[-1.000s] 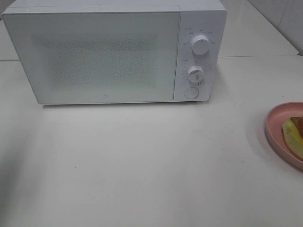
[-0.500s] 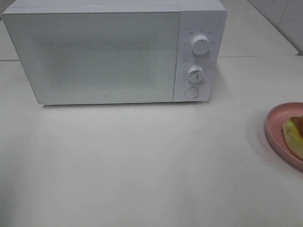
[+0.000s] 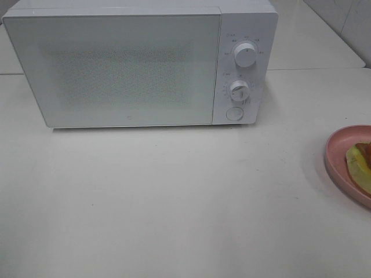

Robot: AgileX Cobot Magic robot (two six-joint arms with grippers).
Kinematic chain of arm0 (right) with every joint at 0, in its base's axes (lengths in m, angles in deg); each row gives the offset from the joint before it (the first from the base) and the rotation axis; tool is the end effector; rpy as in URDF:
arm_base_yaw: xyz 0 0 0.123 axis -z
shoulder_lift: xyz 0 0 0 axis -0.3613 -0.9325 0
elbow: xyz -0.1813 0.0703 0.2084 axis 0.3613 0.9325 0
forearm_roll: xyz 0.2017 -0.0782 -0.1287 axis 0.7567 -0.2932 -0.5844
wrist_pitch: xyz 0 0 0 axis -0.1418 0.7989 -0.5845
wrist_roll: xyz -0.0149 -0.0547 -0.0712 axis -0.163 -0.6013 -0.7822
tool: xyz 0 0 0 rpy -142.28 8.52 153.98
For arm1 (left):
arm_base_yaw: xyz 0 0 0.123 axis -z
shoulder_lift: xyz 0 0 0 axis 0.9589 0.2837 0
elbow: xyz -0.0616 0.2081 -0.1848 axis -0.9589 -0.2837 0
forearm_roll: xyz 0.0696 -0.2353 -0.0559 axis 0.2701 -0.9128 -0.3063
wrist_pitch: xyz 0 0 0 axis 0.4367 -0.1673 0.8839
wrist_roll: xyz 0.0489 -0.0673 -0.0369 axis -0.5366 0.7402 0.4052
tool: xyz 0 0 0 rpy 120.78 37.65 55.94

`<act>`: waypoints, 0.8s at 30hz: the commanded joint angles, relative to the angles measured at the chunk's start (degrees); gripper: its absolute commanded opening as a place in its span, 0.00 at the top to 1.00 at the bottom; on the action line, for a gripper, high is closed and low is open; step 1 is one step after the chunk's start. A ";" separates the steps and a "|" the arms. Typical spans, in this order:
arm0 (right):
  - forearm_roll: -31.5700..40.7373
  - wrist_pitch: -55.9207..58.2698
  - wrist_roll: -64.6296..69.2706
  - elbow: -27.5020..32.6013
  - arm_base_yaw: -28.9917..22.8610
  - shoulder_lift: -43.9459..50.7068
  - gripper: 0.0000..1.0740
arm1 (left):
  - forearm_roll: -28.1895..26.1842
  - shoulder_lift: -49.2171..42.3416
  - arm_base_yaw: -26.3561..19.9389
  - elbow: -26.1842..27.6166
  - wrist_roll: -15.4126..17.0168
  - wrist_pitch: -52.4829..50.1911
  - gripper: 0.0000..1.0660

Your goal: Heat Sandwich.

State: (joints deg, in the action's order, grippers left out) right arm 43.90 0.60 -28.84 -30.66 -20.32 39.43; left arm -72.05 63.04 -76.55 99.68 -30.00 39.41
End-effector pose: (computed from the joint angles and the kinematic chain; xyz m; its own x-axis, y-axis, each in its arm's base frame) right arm -0.0059 -0.0029 0.2807 -0.4276 0.0774 -0.9006 0.0752 0.9959 0.0499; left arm 0.0372 -0.0033 0.2761 -0.6379 -0.0188 -0.7699 0.0006 0.9997 -0.0249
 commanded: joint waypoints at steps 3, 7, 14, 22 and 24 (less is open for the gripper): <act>0.06 -0.57 0.00 0.06 0.40 1.55 0.29 | 0.11 -4.58 0.23 -0.34 0.57 0.52 0.05; 0.06 -0.57 0.00 0.06 0.40 1.55 0.29 | 0.11 -8.77 0.23 -0.34 0.57 0.52 0.05; 0.06 -0.57 0.00 0.06 0.40 1.55 0.29 | 0.11 -16.10 0.23 -0.34 0.57 0.52 0.05; 0.06 -0.57 -0.06 0.06 0.40 1.26 0.29 | 0.06 -16.73 0.23 -0.34 0.34 0.52 0.05; 0.06 -0.57 -0.06 0.06 0.40 1.26 0.29 | 0.06 -16.73 0.23 -0.34 0.34 0.52 0.05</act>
State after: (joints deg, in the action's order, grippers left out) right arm 43.90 0.60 -28.84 -30.66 -20.32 39.43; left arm -72.05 48.02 -76.55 99.56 -30.00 40.27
